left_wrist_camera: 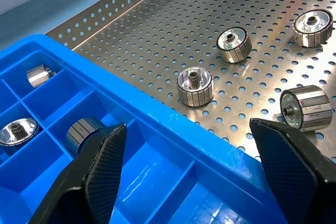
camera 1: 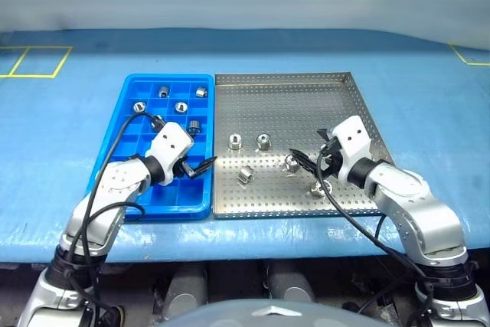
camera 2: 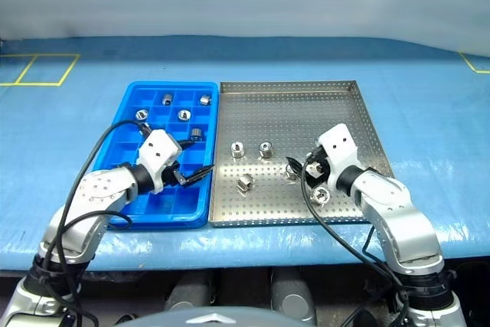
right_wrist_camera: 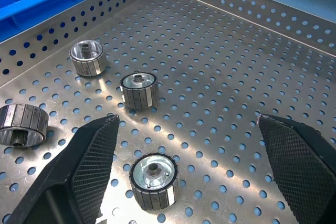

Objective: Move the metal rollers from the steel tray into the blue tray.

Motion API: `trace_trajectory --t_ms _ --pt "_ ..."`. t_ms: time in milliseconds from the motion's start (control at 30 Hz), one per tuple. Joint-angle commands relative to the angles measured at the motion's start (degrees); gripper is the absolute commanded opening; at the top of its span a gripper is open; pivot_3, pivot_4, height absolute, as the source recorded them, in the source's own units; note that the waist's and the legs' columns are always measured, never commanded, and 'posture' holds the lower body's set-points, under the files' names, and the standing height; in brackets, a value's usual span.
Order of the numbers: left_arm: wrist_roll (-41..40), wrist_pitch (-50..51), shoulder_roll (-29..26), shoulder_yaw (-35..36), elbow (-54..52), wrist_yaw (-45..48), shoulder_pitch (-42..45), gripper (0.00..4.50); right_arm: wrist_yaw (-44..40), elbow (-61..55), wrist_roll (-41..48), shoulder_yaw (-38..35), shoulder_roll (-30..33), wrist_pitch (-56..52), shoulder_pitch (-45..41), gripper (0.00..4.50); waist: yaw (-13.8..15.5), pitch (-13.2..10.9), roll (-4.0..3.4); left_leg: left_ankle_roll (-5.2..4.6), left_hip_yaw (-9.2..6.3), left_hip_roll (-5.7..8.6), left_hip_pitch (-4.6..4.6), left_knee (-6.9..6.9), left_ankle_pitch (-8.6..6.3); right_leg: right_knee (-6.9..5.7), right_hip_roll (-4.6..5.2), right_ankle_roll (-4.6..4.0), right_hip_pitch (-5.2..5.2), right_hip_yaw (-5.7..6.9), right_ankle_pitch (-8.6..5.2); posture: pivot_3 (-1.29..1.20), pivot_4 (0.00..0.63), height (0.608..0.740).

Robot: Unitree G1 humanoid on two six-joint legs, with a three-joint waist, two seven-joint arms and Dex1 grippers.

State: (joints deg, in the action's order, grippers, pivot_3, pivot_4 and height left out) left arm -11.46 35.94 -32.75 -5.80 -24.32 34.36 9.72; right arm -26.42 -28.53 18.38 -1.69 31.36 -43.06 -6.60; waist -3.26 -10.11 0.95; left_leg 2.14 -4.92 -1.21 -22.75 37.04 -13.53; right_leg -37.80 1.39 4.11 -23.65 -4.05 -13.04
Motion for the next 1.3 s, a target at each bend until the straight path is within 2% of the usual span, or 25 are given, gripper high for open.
trace_trajectory --t_ms 33,1000,1200,1300 --pt "-0.36 0.06 0.5 0.46 -1.37 -0.41 0.49 4.09 -0.34 -1.49 0.12 -0.55 0.26 0.92 -0.87 4.46 0.01 0.0 0.0 0.0 0.0 0.0 0.0 0.0 0.0 0.0 0.0 0.0 0.0 0.0 0.0 0.0 0.15 0.74" --pt "-0.93 0.51 1.14 0.23 -0.46 0.37 2.94 4.09 0.81 -1.03 -1.62 1.15 -1.51 2.72 -0.29 4.46 -0.16 0.0 0.0 0.0 0.0 0.0 0.0 0.01 0.0 0.0 0.0 0.01 0.0 0.0 0.01 -0.02 0.15 0.74" --pt "-3.03 5.61 3.95 -2.73 -1.37 0.83 5.33 4.09 0.63 -1.39 -2.21 2.23 -1.78 2.54 0.18 4.46 -0.05 0.0 0.0 0.0 0.0 0.0 0.01 0.04 0.0 -0.01 0.0 0.03 0.03 0.0 0.02 -0.02 0.15 0.74" --pt "-4.3 9.57 5.82 -6.57 -1.56 1.83 7.97 4.09 1.18 -1.28 -2.44 1.71 -2.17 2.56 0.33 4.46 -0.01 0.0 0.0 0.0 0.0 0.02 0.01 0.07 0.0 -0.01 0.0 0.05 0.05 0.0 0.03 -0.02 0.15 0.74"
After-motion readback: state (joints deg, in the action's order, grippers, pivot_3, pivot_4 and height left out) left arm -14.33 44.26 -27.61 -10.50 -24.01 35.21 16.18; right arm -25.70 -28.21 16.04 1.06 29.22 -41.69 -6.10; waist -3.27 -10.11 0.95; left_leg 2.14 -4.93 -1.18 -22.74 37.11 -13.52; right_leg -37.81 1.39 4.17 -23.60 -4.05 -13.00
